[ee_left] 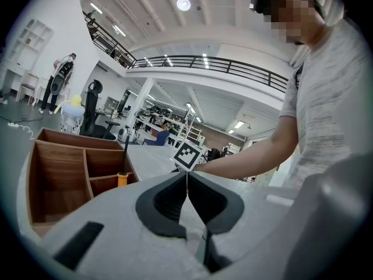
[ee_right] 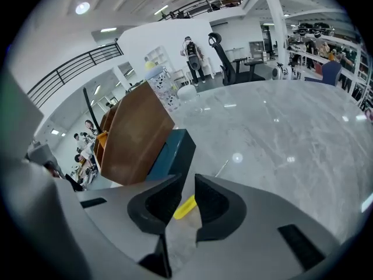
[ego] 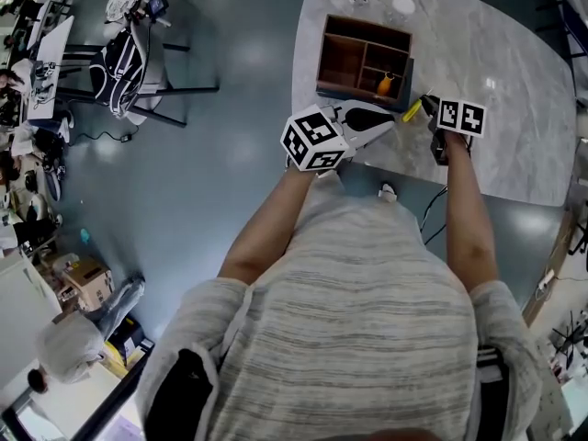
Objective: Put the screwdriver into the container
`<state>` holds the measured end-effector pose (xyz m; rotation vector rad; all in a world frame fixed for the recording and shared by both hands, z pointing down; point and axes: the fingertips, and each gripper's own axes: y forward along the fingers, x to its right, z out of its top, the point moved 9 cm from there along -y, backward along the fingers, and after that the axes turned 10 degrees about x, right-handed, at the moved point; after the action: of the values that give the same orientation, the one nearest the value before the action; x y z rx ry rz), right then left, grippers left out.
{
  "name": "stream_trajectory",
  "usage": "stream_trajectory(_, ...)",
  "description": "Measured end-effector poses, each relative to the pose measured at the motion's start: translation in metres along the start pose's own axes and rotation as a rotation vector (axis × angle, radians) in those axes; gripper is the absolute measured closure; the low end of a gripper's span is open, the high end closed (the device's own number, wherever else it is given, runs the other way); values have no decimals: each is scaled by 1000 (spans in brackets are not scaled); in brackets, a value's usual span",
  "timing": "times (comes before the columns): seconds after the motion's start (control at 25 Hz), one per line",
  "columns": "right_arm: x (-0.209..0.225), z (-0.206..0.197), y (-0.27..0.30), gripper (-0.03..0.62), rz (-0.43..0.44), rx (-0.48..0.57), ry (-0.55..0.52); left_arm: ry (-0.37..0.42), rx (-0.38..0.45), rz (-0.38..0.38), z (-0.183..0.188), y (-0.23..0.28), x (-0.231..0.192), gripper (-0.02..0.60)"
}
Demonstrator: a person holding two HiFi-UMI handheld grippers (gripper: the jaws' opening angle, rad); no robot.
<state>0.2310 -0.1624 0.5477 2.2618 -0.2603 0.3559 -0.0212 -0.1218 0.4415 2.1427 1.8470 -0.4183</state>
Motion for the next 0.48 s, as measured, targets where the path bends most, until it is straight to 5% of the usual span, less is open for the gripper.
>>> stream_trajectory(0.48,12,-11,17,527,-44,-75,90,-19,-7,-1,-3,0,-7,563)
